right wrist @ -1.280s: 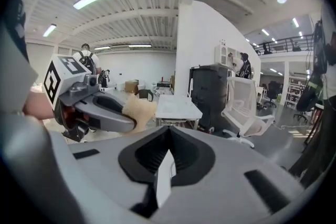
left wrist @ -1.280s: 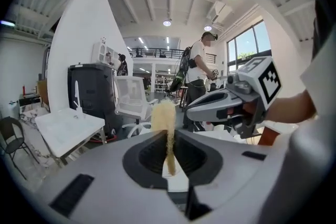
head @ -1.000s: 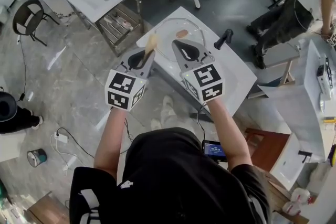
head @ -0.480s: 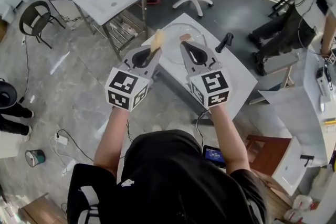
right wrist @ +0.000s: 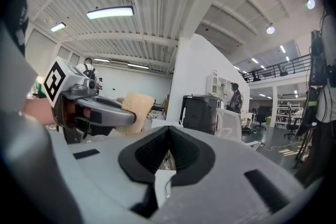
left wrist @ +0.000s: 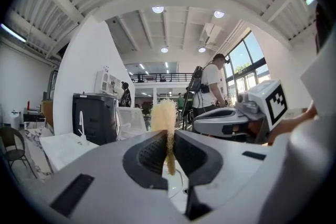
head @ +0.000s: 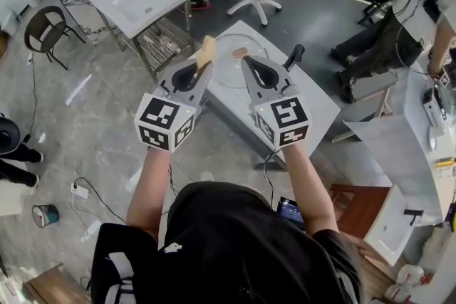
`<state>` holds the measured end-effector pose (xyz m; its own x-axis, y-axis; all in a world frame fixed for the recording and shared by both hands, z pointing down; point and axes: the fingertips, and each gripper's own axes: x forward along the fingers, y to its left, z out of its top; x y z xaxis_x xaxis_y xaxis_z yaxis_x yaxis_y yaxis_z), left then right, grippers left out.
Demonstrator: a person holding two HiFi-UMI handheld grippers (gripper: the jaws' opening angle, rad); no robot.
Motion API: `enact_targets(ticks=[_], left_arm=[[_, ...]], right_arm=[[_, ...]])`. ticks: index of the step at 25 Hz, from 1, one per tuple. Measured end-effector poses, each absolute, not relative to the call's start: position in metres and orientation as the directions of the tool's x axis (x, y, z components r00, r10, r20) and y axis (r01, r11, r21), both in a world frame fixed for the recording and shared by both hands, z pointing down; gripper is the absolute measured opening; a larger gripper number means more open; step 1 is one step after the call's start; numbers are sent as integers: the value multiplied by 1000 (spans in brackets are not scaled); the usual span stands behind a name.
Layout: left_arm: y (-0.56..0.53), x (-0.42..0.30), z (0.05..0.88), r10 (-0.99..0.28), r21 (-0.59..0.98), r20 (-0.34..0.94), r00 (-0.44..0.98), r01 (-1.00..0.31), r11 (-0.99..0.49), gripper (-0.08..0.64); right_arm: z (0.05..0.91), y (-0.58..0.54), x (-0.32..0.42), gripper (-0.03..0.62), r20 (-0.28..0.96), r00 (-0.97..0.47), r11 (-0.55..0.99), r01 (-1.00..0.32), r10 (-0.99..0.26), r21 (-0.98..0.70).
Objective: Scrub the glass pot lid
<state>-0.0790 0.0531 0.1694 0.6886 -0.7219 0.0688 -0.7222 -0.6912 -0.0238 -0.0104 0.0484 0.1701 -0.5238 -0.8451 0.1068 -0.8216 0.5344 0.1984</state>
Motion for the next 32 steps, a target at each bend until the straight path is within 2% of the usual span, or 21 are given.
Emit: enact_targets(ticks=[32], left_arm=[[135, -72, 156, -753, -44, 58, 656, -752, -658, 20]], right_arm=[[151, 123, -3, -2, 72, -531, 533, -816, -844, 221]])
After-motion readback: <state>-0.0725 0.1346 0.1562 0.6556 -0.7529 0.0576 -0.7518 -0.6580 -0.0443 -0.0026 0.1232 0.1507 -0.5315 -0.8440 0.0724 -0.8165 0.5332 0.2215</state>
